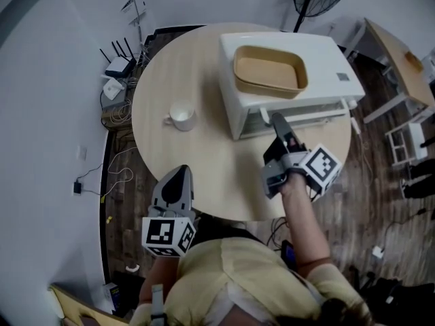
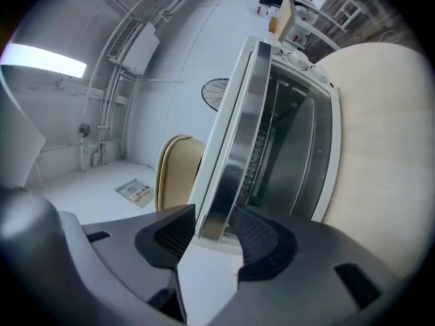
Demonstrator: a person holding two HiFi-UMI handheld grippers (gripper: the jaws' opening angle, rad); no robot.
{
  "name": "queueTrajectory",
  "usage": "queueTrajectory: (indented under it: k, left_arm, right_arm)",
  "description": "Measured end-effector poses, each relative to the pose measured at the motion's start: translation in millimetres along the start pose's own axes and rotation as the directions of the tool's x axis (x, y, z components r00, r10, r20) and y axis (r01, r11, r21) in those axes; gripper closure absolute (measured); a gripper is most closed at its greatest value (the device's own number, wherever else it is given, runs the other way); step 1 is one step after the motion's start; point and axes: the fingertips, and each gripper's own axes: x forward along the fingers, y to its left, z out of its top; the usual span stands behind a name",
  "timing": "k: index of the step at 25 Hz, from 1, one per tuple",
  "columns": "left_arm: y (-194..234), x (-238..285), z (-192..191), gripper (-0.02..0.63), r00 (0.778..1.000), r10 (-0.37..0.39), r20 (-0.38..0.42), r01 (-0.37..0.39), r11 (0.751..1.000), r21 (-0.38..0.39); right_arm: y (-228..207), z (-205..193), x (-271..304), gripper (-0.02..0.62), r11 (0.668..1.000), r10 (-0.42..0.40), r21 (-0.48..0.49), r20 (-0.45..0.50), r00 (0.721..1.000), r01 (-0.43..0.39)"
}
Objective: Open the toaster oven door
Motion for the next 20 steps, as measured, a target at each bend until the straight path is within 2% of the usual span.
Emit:
queueTrajectory:
  k: [6, 13, 20]
  left_arm:
    - [-0.1, -1.2, 0.7, 0.604, 1.0, -0.001, 0.0, 0.001, 1.0, 0.003]
    - [3.4, -3.7, 1.9, 0.604, 1.0, -0.005, 0.007, 0.005, 1.0, 0.004]
    - [-0.3, -0.4, 3.7, 0.604, 0.999, -0.045, 0.006, 0.045, 0.999, 0.008]
  right_arm:
    - [2.5, -3.7, 4.0, 0.437, 1.0, -0.012, -0.013, -0.009, 1.0, 0.012]
    - [1.1, -4.2, 3.0, 0.448, 1.0, 0.024, -0.013, -0.003, 1.0, -0.024]
    - [1.5, -4.7, 3.7, 0.453, 1.0, 0.027, -0.016, 0.017, 0.999, -0.027]
